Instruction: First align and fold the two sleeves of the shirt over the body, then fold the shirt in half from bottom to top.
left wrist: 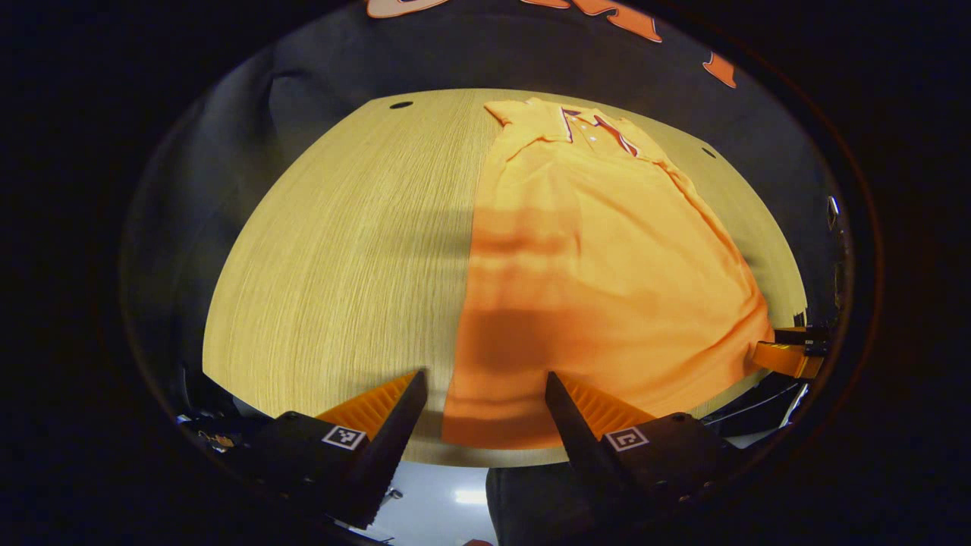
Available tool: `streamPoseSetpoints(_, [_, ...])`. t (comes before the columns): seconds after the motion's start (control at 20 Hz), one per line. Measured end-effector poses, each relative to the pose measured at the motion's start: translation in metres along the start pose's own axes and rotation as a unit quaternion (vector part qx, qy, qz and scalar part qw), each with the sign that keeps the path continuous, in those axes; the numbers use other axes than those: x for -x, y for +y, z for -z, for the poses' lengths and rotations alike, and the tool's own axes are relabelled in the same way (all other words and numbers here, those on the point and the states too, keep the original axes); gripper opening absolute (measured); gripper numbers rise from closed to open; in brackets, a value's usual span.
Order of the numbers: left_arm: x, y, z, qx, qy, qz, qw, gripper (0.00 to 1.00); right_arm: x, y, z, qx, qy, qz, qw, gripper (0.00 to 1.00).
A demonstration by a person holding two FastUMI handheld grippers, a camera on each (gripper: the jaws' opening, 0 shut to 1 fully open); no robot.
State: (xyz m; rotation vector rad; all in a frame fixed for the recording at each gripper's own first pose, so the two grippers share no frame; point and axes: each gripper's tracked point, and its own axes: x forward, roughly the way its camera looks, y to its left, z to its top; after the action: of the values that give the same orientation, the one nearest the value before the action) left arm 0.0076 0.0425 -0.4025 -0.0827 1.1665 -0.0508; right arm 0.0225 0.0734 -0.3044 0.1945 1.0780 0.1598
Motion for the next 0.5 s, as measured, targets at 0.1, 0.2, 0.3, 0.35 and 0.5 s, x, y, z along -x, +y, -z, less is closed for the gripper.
streamPoseSetpoints(0.1, [-0.003, -0.004, -0.001, -0.016, 0.0, 0.004, 1.0, 0.96, -0.003, -0.002, 0.0, 0.018, 0.002, 0.012, 1.0, 0.9])
streamPoseSetpoints(0.2, [-0.003, -0.008, 0.0, -0.016, 0.012, 0.003, 1.0, 0.96, -0.004, -0.006, 0.001, 0.029, 0.007, 0.026, 0.999, 0.82])
streamPoseSetpoints(0.3, [0.0, -0.02, 0.004, -0.022, 0.011, 0.008, 1.0, 0.82, -0.004, -0.014, 0.001, 0.032, 0.009, 0.046, 0.998, 0.67])
streamPoseSetpoints(0.35, [0.003, -0.028, 0.003, -0.026, 0.005, 0.012, 1.0, 0.76, -0.004, -0.016, 0.003, 0.033, 0.011, 0.05, 0.998, 0.55])
streamPoseSetpoints(0.5, [0.003, -0.043, 0.01, -0.038, 0.011, 0.013, 0.999, 0.11, -0.005, -0.005, 0.008, -0.018, 0.023, 0.007, 1.0, 0.16])
